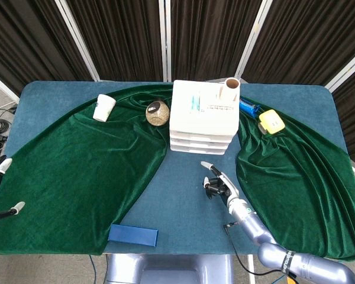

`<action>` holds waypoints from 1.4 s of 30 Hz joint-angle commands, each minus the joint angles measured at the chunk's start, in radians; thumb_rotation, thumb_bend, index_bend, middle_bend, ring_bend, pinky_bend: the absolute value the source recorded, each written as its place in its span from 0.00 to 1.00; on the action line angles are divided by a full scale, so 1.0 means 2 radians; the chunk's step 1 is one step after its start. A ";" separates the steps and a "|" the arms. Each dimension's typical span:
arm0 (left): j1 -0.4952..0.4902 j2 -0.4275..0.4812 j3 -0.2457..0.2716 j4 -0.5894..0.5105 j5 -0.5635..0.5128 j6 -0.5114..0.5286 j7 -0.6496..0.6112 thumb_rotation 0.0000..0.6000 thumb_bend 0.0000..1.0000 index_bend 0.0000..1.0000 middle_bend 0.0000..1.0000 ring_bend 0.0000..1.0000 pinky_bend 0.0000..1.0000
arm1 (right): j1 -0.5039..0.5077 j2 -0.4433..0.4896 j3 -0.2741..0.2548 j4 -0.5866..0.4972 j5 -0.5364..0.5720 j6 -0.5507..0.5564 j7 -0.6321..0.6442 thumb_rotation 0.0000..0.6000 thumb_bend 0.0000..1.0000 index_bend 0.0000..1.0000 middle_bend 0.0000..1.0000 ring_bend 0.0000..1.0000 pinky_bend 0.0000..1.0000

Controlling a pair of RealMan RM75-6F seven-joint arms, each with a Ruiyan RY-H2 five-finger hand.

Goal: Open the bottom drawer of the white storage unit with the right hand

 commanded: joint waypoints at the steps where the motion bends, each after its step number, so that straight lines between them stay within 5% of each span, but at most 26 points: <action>1: 0.000 0.002 0.000 0.000 -0.001 -0.002 -0.004 1.00 0.04 0.00 0.00 0.00 0.00 | 0.012 -0.024 0.006 0.027 0.013 -0.010 0.000 1.00 0.66 0.16 0.91 0.94 0.81; 20: -0.011 0.006 -0.001 0.010 -0.016 -0.033 -0.033 1.00 0.04 0.00 0.00 0.00 0.00 | 0.055 -0.103 0.055 0.151 0.037 -0.050 -0.009 1.00 0.66 0.14 0.91 0.94 0.81; 42: -0.016 0.007 -0.001 0.014 -0.020 -0.045 -0.045 1.00 0.04 0.00 0.00 0.00 0.00 | 0.065 -0.148 0.091 0.221 0.028 -0.077 0.003 1.00 0.66 0.14 0.91 0.94 0.81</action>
